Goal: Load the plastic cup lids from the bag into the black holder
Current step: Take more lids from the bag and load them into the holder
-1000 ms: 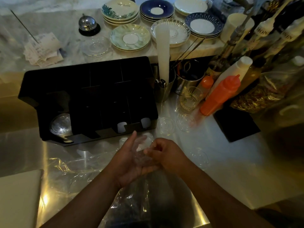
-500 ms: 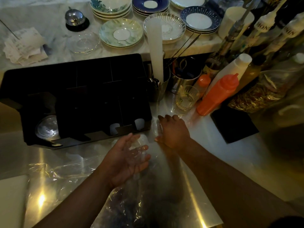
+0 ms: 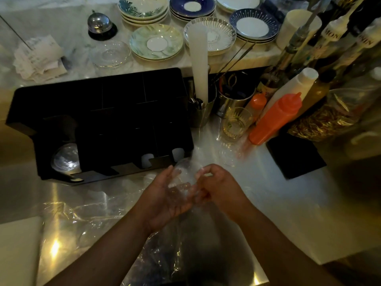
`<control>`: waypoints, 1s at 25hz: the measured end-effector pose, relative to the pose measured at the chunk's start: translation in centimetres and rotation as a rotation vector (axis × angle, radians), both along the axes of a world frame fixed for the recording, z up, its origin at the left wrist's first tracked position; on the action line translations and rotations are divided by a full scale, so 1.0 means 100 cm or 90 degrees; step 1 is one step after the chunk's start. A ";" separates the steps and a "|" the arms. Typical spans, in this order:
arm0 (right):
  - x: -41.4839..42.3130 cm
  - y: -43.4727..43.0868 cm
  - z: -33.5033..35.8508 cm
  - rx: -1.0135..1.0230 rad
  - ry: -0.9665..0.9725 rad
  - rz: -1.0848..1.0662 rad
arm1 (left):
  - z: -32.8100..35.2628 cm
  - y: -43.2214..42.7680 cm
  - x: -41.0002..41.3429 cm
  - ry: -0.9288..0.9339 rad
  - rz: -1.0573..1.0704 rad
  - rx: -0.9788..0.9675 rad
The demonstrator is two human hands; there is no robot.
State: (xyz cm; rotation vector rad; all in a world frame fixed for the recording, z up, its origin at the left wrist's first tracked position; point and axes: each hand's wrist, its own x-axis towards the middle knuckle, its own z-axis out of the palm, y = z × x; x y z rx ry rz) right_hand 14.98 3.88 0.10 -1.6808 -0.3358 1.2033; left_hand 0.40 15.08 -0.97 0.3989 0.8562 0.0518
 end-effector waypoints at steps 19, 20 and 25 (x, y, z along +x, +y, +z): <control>0.098 -0.005 -0.077 -0.324 -0.727 0.158 | -0.010 -0.015 0.034 0.030 -0.032 -0.011; 0.101 -0.002 -0.078 -0.337 -0.741 0.169 | -0.010 -0.015 0.035 0.033 -0.035 -0.002; 0.091 -0.002 -0.046 -0.219 -0.607 0.093 | -0.015 -0.012 0.038 0.040 -0.031 0.046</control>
